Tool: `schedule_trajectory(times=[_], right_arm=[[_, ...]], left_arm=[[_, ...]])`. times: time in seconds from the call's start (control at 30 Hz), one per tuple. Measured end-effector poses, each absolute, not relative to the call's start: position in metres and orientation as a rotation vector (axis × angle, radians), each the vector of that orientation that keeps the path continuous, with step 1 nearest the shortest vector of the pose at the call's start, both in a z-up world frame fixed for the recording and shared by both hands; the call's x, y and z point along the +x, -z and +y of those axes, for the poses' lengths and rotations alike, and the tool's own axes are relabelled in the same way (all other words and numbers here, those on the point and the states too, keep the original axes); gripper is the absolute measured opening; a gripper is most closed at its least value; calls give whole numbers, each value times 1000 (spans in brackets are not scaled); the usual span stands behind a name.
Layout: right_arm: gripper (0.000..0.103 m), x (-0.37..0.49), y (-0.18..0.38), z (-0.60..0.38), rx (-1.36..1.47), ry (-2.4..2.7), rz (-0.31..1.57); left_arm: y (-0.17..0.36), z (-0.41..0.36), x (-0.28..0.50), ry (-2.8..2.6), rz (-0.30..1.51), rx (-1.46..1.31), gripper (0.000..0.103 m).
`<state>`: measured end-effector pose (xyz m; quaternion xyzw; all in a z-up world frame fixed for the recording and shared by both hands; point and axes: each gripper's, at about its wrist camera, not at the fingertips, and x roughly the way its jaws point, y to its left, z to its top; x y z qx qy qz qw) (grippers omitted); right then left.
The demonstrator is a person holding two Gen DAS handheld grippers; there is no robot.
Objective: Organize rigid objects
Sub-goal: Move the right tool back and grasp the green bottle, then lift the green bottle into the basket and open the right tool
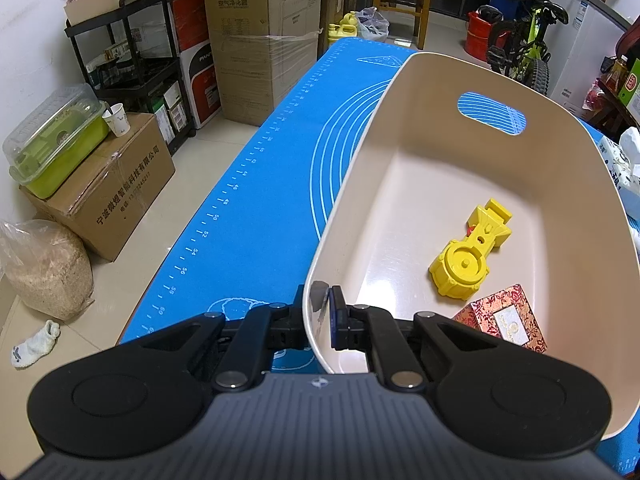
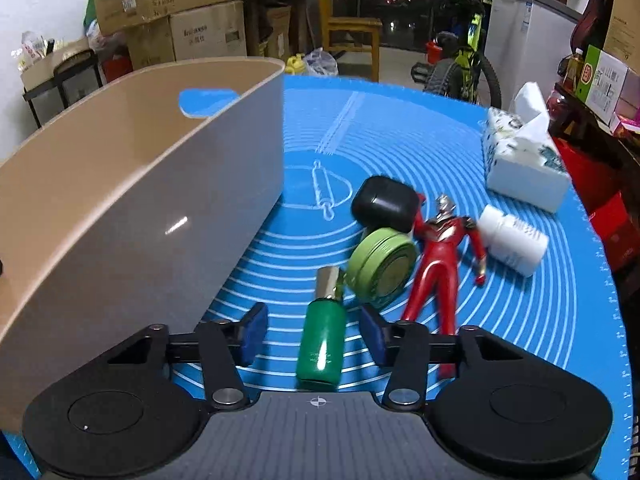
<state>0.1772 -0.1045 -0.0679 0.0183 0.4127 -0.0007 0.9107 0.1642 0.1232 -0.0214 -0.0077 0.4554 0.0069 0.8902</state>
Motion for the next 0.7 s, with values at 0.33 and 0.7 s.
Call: schedule_trajectory(times=[0.33, 0.7], right_arm=[[33, 177, 76, -105, 33, 21, 873], [33, 159, 64, -109, 62, -1, 845]], left_arm=[[21, 124, 165, -16, 947, -15, 12], [21, 124, 165, -16, 947, -15, 12]])
